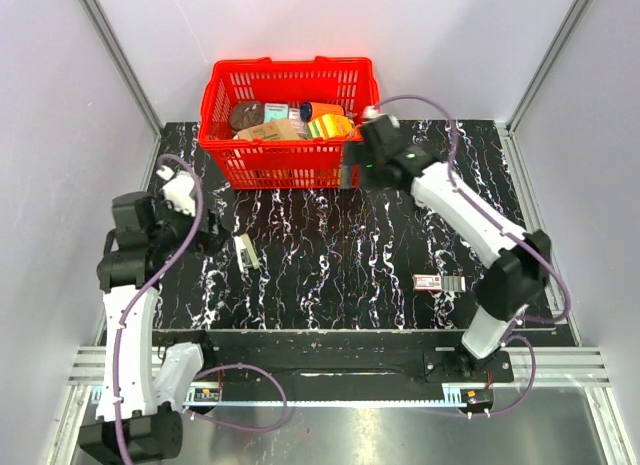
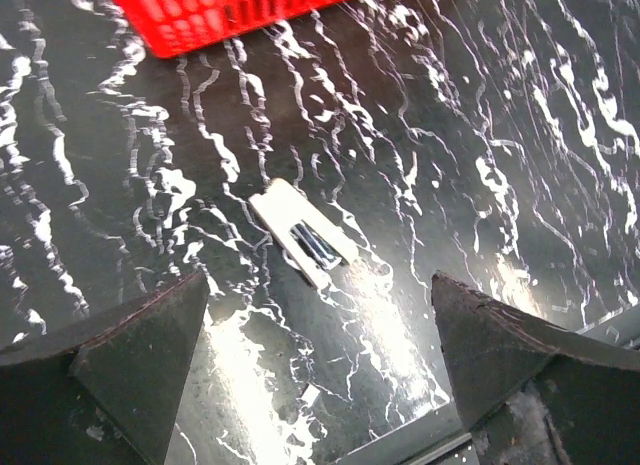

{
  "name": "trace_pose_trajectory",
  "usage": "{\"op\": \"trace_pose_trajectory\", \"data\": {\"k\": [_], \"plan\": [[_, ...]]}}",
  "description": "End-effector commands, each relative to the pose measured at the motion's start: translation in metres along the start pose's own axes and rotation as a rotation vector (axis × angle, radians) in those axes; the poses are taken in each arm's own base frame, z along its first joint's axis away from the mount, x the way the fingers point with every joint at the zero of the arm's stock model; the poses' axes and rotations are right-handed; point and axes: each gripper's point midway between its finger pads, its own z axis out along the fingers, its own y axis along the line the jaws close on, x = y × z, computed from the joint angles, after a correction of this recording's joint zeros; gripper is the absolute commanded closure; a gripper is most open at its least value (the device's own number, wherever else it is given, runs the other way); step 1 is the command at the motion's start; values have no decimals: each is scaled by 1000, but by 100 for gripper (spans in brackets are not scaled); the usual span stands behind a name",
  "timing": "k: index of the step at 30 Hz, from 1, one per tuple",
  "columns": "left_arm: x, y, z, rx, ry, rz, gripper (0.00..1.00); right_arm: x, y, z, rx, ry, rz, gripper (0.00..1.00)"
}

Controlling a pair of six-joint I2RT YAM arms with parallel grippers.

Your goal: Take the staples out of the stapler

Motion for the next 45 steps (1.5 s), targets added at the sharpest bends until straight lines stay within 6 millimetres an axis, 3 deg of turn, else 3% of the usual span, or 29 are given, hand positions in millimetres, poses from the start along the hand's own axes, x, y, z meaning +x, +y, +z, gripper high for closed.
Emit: {"op": "trace_pose_trajectory", "data": {"k": [1, 4, 6, 13, 17, 20, 28, 31, 36, 41, 45], "plan": [[-4, -10, 19, -19, -1, 125, 1, -5, -108, 7, 269, -71, 51, 5], [3, -23, 34, 15, 48, 146, 1, -11, -162, 9, 367, -91, 124, 6], [10, -27, 43, 38, 86, 145, 1, -14, -186, 16, 418, -87, 135, 7], [33, -39, 64, 82, 144, 208, 1, -27, -240, 48, 548, -39, 128, 5], [44, -45, 73, 101, 183, 236, 1, -36, -251, 73, 525, -38, 115, 7], [47, -48, 76, 112, 189, 243, 1, -33, -261, 96, 538, 0, 101, 8], [56, -46, 77, 114, 207, 283, 1, -31, -281, 121, 539, 19, 130, 20], [59, -45, 76, 112, 210, 290, 1, -31, -281, 125, 533, 13, 134, 31], [61, -44, 77, 107, 212, 295, 1, -29, -277, 124, 510, -8, 147, 67], [62, -44, 77, 105, 212, 294, 1, -20, -275, 126, 492, 7, 148, 71], [61, -46, 74, 107, 201, 294, 1, -15, -263, 124, 441, 22, 189, 84]]}}
